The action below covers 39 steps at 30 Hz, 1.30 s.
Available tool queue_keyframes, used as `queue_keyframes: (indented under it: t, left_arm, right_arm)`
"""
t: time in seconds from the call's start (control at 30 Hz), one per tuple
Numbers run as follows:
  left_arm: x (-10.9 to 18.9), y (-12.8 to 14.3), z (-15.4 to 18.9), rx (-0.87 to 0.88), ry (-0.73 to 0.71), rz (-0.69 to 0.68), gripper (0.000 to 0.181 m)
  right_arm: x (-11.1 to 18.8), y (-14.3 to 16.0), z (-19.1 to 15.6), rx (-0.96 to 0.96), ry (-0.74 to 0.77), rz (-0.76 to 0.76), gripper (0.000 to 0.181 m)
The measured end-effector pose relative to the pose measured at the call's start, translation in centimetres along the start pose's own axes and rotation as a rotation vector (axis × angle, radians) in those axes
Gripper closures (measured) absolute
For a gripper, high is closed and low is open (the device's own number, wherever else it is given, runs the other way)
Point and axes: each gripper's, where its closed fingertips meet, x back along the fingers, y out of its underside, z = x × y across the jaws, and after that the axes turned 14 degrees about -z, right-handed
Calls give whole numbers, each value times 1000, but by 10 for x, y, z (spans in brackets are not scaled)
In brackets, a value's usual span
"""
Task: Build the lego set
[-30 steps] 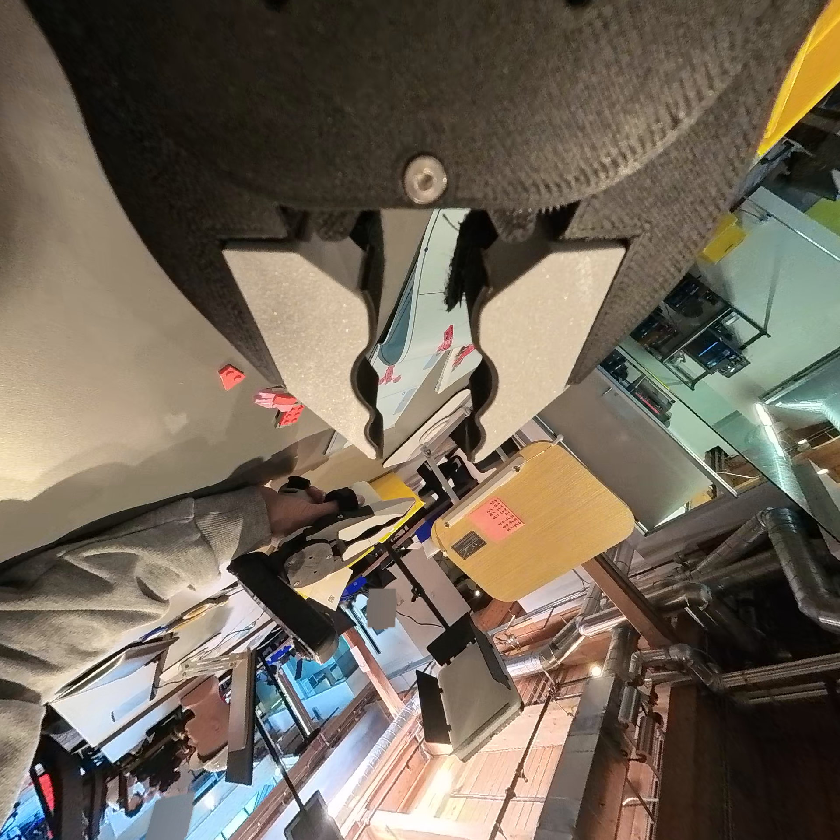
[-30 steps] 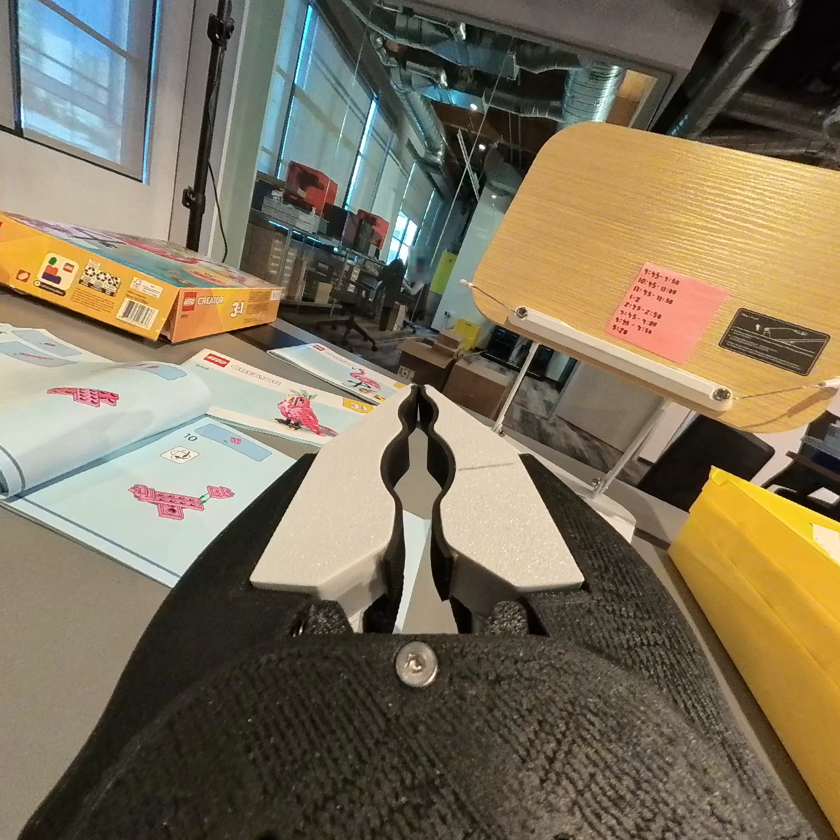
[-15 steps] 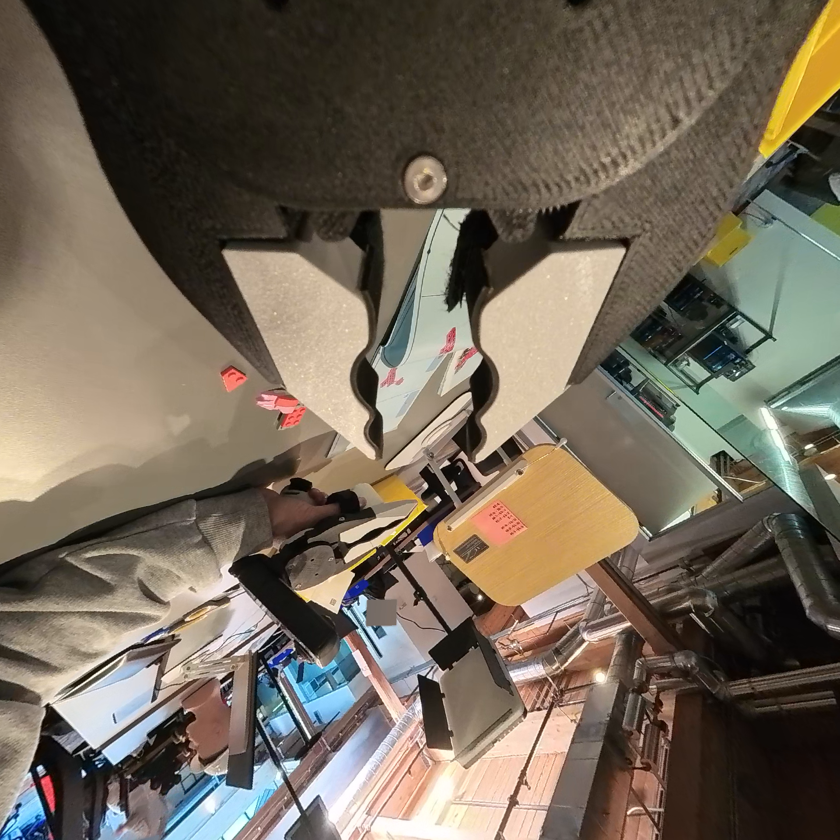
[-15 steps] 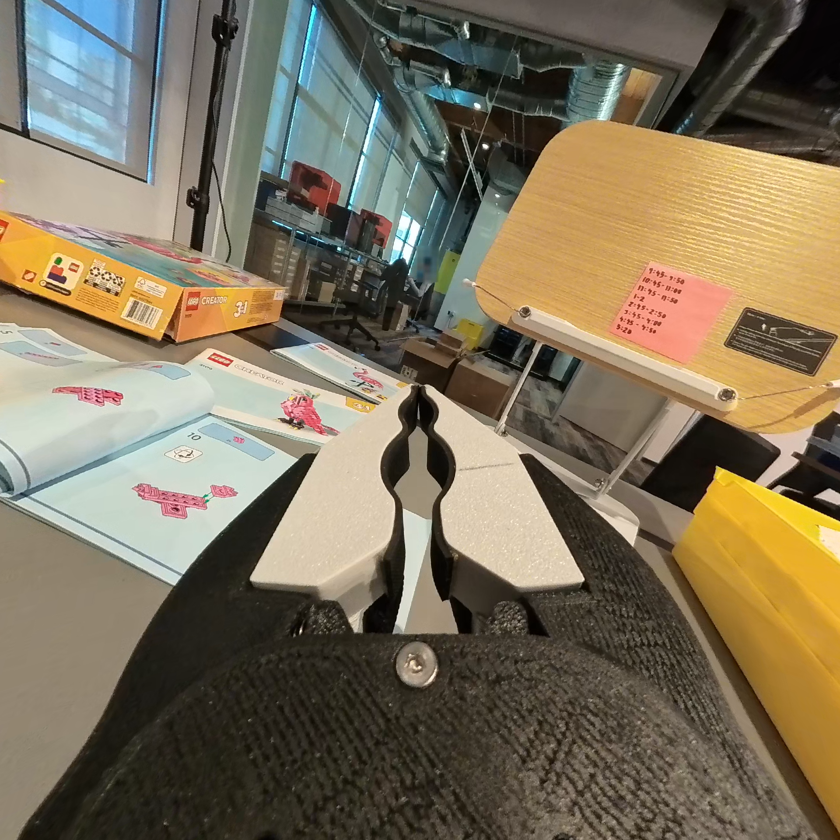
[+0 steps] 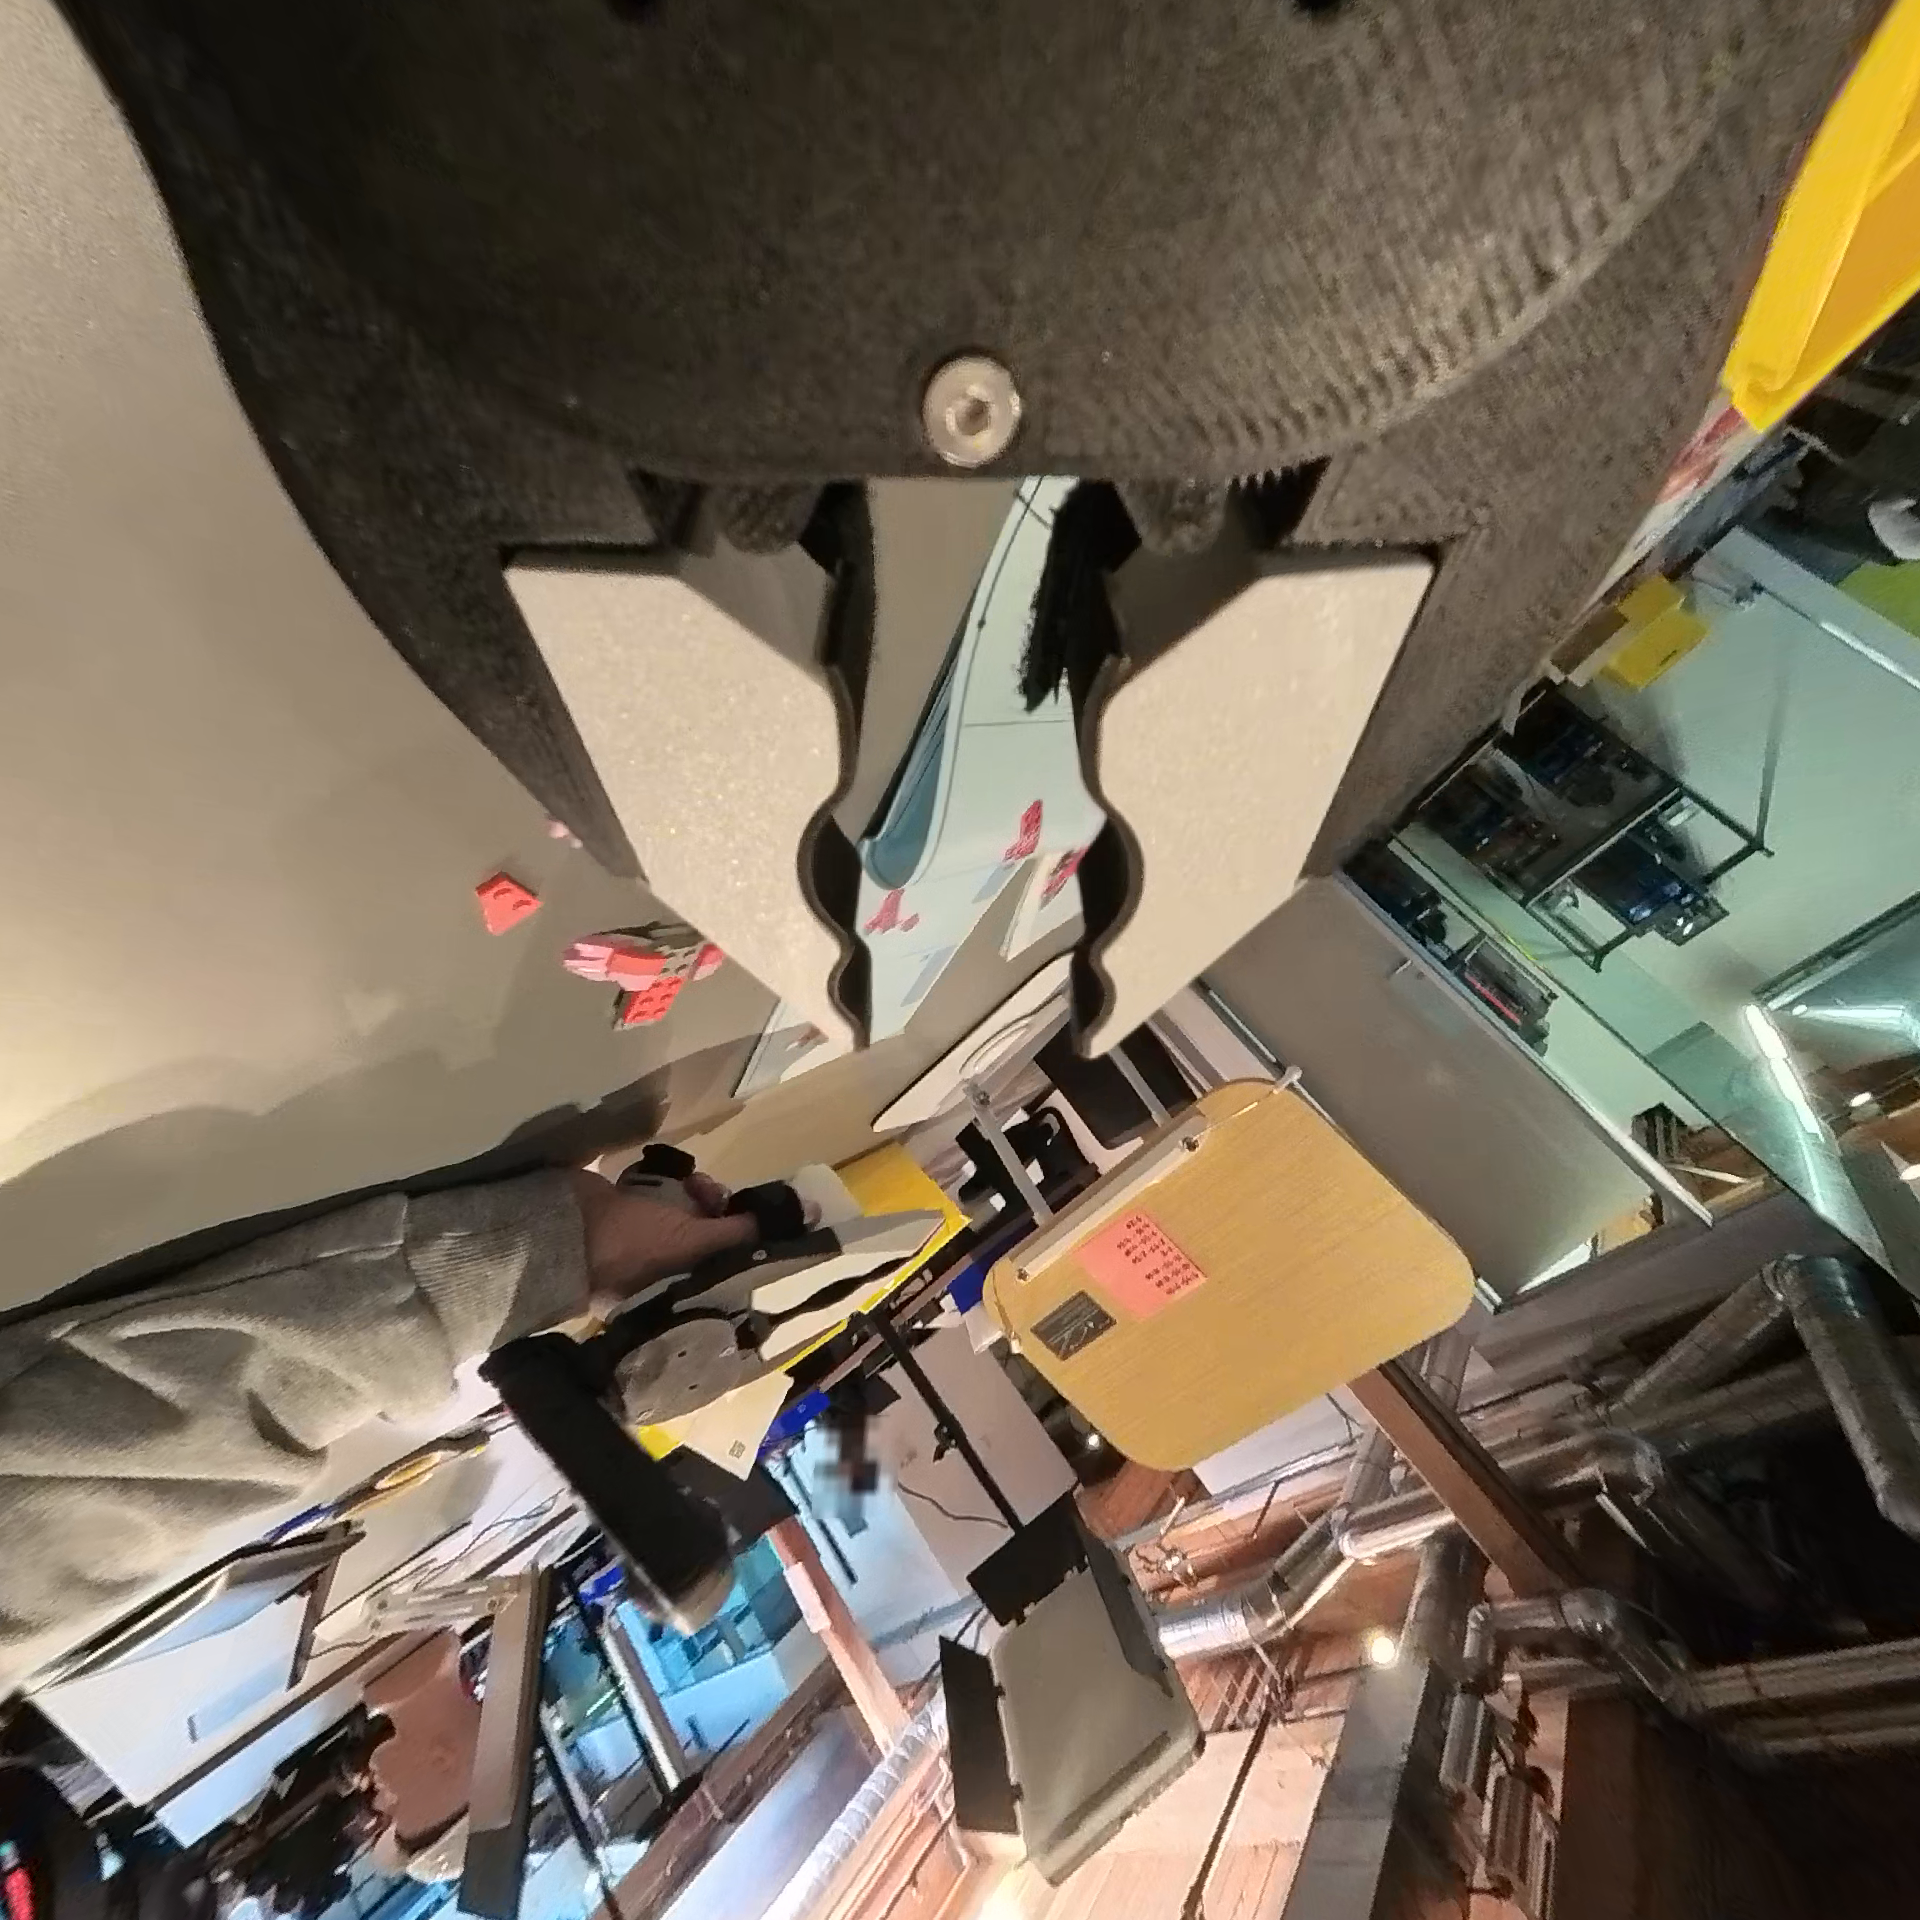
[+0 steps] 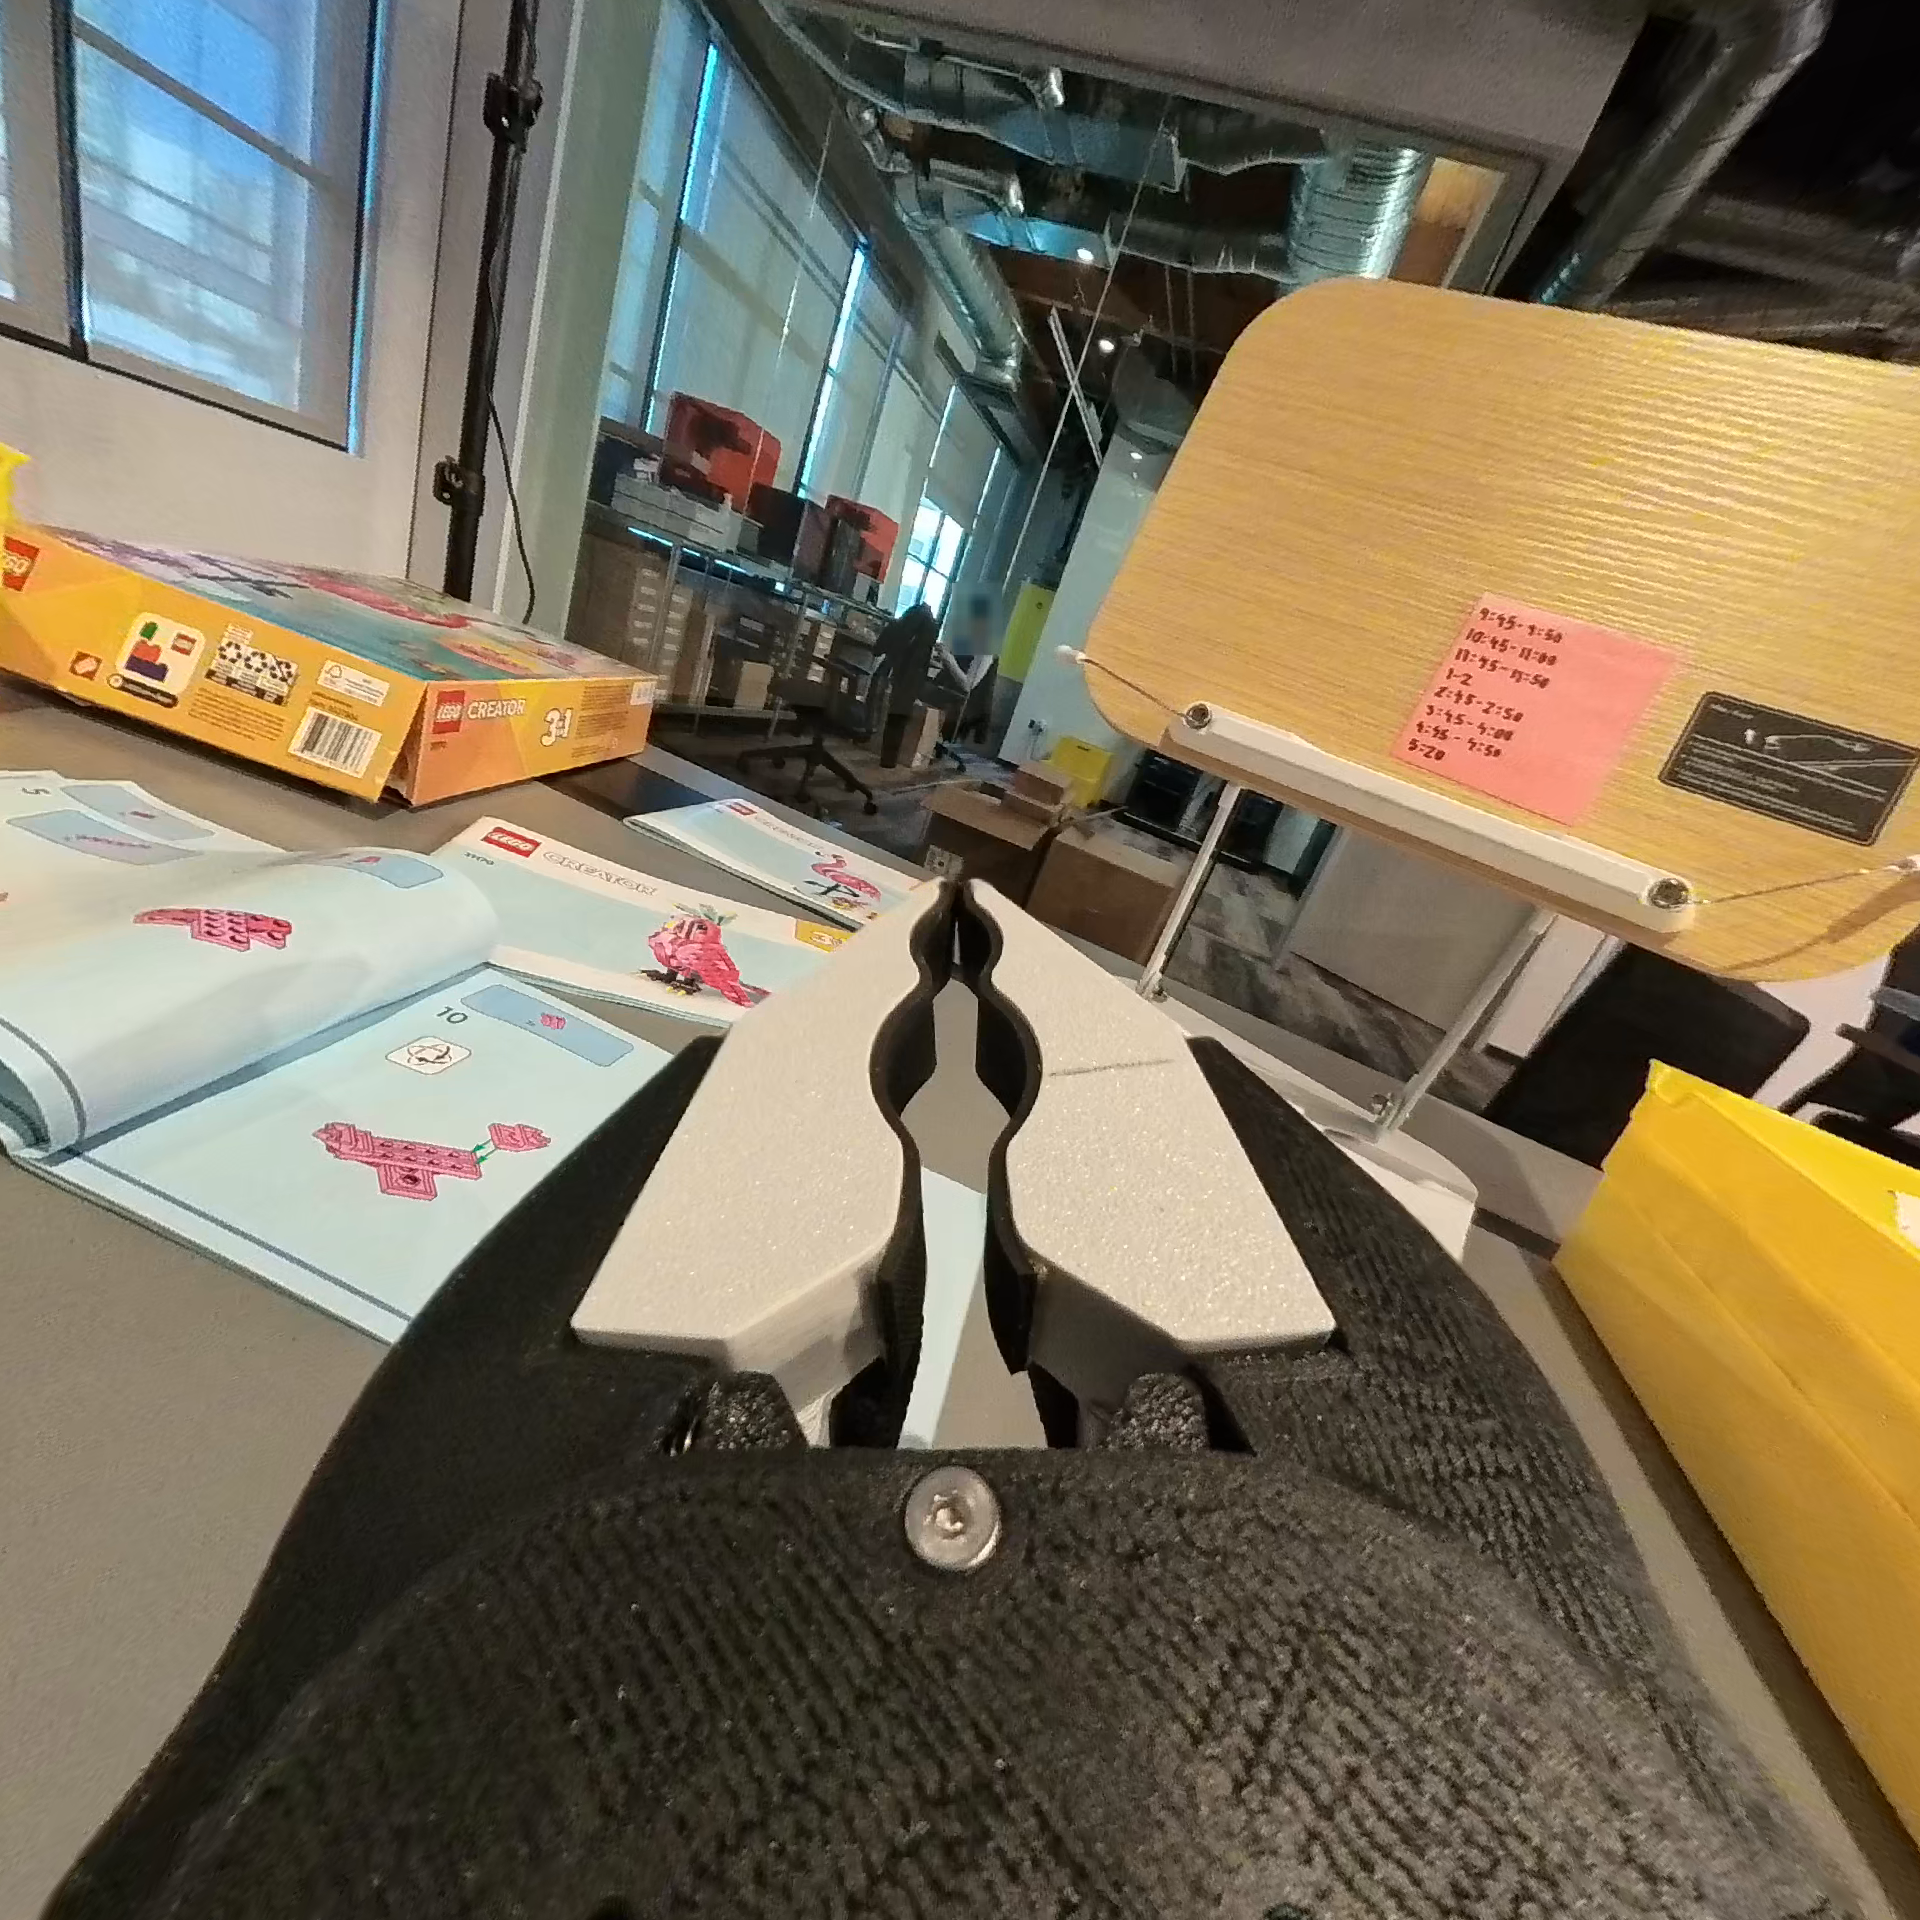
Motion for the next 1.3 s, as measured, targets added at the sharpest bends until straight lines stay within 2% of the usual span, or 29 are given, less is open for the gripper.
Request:
queue_keyframes:
  t: [0.17,0.27,0.37,0.47,0.57,0.63,0.67,0.73,0.83,1.07,1.2,1.3]
  left_arm:
    - [1,-2,-22,112,-84,-14,144]
    - [13,-21,-34,163,-136,32,144]
    - [44,-50,-56,307,-229,106,147]
    - [90,-55,-91,448,-377,115,147]
    - [157,-34,-144,515,-631,7,147]
    - [194,2,-175,589,-730,-184,138]
    - [207,24,-184,647,-734,-286,137]
    - [219,58,-189,791,-650,-419,134]
    - [216,95,-182,934,-463,-592,137]
    - [197,160,-159,910,-223,-1113,137]
    - [209,188,-140,910,-84,-1411,138]
    - [222,198,-114,971,111,-1597,136]
  right_arm:
    - [2,-3,-3,7,-8,12,181]
    - [3,-4,-3,19,-2,20,181]
    - [3,-4,-2,17,2,17,181]
    - [3,-3,0,3,8,15,181]
    - [3,-3,1,-6,8,14,181]
    - [2,-3,1,-4,6,14,181]
    - [2,-3,0,-2,3,14,181]
    - [2,-3,-1,3,1,13,181]
    - [2,-3,-2,9,-1,12,181]
    - [2,-3,-3,9,-5,10,181]
    - [0,-2,-5,7,-17,7,181]
    - [0,-2,-7,8,-27,5,181]
